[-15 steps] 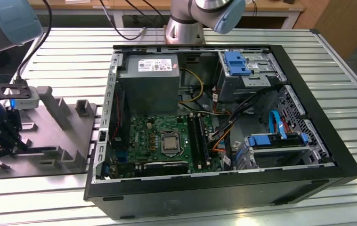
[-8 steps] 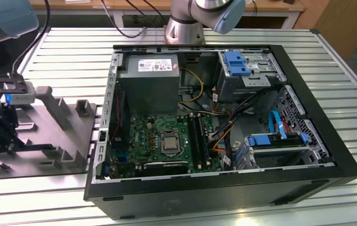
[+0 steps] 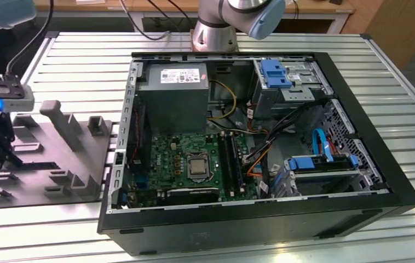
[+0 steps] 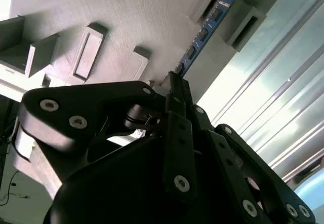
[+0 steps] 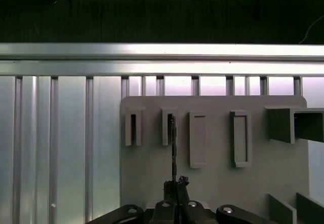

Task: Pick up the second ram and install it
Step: 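Pick up the second ram and move it above second insertion slot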

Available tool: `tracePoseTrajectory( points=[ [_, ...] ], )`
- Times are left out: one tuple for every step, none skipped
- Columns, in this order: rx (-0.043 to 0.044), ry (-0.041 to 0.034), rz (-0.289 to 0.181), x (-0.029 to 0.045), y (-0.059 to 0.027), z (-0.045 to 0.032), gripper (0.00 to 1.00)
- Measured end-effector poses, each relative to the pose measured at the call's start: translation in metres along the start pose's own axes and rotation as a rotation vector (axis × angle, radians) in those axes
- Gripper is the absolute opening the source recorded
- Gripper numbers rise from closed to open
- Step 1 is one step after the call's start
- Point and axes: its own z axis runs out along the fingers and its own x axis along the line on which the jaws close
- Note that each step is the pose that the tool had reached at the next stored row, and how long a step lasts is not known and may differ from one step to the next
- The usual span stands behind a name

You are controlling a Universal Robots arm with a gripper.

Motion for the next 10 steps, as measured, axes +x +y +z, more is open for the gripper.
tracePoseTrajectory(
  points=[
    [0.0000, -0.0001, 0.000, -0.0001, 0.0000, -0.0027, 0.11],
    [-0.0001, -0.0001, 0.000, -0.0002, 0.0001, -0.0056, 0.11],
    [-0.0001, -0.0002, 0.000, -0.0003, 0.0002, -0.0088, 0.11],
    [-0.0001, -0.0002, 0.000, -0.0004, 0.0002, -0.0122, 0.11],
    [-0.0001, -0.0003, 0.000, -0.0005, 0.0003, -0.0156, 0.11],
    [-0.0001, -0.0003, 0.000, -0.0006, 0.0003, -0.0187, 0.11],
    [0.0000, -0.0004, 0.000, -0.0006, 0.0004, -0.0219, 0.11],
    [0.0000, -0.0004, 0.000, -0.0007, 0.0004, -0.0254, 0.11],
    [0.0000, -0.0004, 0.000, -0.0008, 0.0005, -0.0290, 0.11],
    [-0.0001, -0.0004, 0.000, -0.0010, 0.0005, -0.0328, 0.11]
  ],
)
